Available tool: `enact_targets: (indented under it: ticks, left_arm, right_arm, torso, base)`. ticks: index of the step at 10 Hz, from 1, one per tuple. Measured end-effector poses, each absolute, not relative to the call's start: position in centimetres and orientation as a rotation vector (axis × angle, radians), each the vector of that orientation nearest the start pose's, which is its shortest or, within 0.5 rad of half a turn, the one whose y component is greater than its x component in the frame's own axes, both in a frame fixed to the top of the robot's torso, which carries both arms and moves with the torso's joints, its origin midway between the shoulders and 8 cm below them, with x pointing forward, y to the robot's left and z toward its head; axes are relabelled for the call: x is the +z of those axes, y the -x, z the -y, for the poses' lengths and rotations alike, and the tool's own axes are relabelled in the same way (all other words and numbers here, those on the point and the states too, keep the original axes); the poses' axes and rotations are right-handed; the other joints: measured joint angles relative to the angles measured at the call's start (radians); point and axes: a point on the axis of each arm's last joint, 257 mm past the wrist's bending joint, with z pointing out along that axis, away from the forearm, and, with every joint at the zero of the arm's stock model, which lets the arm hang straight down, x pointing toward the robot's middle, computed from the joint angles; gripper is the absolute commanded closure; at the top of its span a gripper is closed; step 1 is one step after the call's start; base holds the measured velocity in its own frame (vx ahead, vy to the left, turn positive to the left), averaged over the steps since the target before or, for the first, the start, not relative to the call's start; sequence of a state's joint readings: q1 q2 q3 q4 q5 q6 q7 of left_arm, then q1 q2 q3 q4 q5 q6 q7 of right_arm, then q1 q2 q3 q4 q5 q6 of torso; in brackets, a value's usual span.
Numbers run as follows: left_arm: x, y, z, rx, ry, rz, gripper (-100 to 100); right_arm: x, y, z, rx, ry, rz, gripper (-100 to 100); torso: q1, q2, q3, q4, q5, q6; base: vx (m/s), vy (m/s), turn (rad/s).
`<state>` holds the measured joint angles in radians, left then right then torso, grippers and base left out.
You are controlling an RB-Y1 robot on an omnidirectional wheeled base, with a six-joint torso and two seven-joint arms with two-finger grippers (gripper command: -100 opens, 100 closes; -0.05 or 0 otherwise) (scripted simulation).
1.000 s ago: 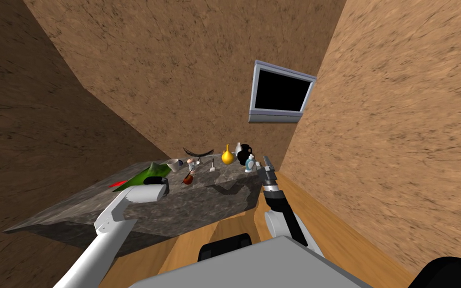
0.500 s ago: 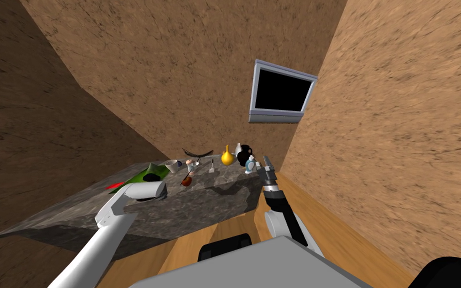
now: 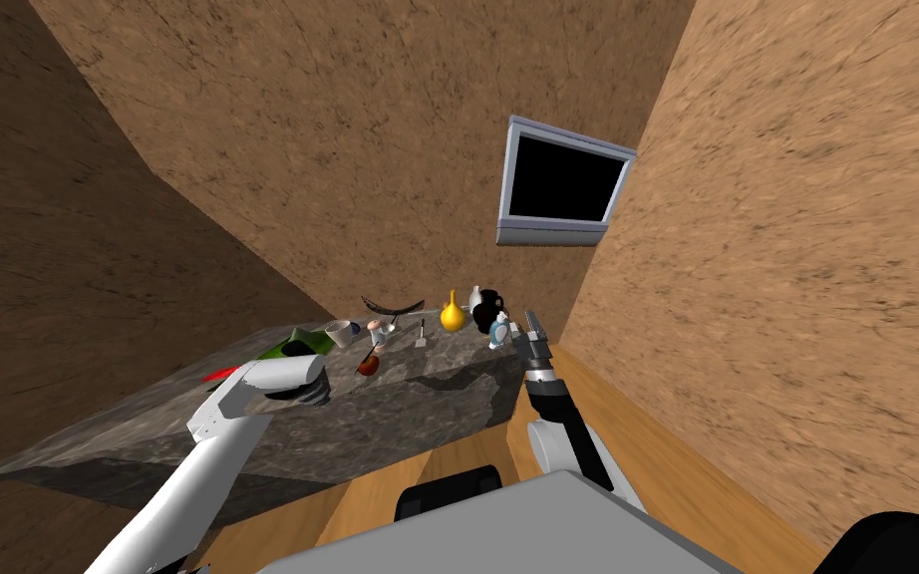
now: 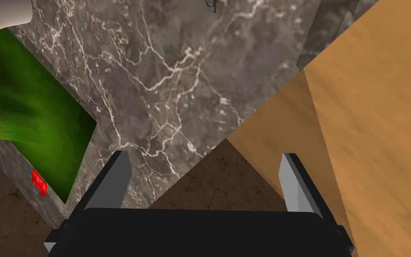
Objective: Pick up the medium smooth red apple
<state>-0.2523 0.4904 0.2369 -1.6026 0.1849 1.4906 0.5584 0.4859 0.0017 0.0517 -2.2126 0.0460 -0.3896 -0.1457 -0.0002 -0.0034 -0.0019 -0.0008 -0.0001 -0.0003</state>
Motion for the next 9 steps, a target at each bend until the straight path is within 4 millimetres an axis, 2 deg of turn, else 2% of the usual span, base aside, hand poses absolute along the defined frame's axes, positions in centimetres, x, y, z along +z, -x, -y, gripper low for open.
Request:
enact_targets:
  ticks: [9]
  left_arm:
    - [-31.6, -40.6, -45.5, -0.19, 2.745, -1.039, -100]
  right_arm:
    - [-2.5, -37.7, 26.0, 1.419, -0.836, -0.71, 0]
  torso:
    - [-0.001, -0.001, -0.001, 0.0, 0.0, 0.0]
  base:
    - [0.06, -0.02, -0.002]
